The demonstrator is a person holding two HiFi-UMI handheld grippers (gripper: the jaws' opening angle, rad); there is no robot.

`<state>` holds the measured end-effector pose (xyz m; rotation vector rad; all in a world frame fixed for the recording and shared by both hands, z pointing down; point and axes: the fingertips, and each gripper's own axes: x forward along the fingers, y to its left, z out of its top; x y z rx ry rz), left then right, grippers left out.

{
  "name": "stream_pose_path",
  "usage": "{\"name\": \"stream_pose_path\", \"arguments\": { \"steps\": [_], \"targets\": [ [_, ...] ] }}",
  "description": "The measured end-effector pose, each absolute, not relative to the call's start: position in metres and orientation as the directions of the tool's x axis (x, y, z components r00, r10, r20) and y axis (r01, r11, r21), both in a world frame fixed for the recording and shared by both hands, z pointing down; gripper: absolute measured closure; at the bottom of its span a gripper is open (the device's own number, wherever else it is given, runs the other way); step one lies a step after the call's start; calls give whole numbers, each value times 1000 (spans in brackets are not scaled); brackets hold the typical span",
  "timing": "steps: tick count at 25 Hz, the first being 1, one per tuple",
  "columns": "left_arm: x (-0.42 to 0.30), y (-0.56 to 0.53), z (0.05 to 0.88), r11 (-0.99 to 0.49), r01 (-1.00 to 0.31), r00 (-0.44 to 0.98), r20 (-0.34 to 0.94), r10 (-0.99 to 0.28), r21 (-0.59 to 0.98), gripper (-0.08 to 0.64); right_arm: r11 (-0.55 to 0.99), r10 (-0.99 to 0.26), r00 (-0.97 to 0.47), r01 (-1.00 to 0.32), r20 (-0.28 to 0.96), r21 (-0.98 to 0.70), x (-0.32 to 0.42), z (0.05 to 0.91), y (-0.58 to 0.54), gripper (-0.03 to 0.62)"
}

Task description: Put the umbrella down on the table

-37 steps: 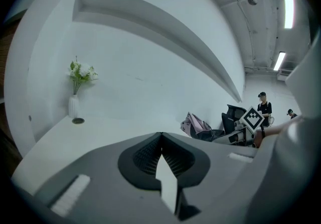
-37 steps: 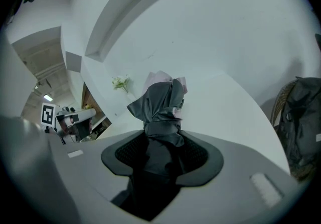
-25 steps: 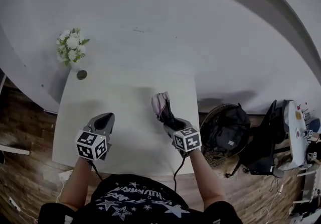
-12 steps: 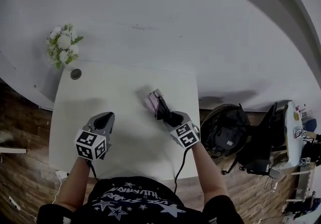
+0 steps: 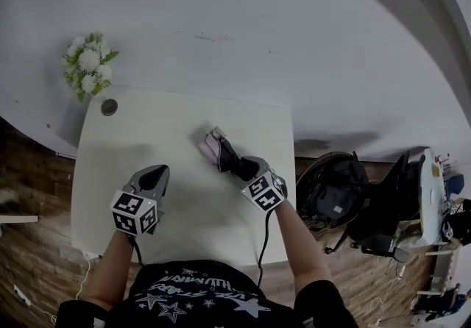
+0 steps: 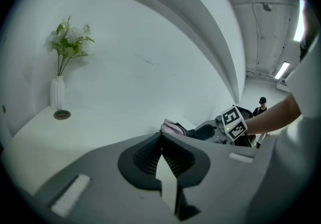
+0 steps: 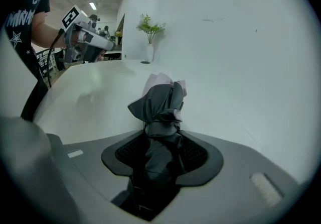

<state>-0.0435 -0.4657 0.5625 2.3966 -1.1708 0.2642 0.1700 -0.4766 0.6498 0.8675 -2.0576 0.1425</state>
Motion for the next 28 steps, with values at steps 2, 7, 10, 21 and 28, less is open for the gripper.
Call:
{"name": "stream_pose_path", "arguments": {
  "steps": [2, 7, 10, 21, 28],
  "targets": [
    [-45, -466, 563, -529, -786, 617, 363, -698, 320, 556, 748, -530, -376, -630, 760, 210, 171, 651, -480, 368],
    [-48, -467, 568, -519, -791, 611, 369, -700, 325, 555, 751, -536, -366, -618, 761, 231, 173, 655, -484, 365],
    [-49, -466, 569, -516, -791, 611, 372, -699, 328, 557, 752, -538, -349, -610, 768, 250, 175, 657, -485, 364],
    [-46, -459, 559, -527, -789, 613, 348, -710, 315, 556, 696, -590, -334, -671, 735, 255, 176, 644, -486, 335],
    [-48, -448, 544, -530, -793, 607, 320, -727, 301, 557, 632, -673, -349, -729, 652, 262, 179, 612, -477, 359]
  ]
}}
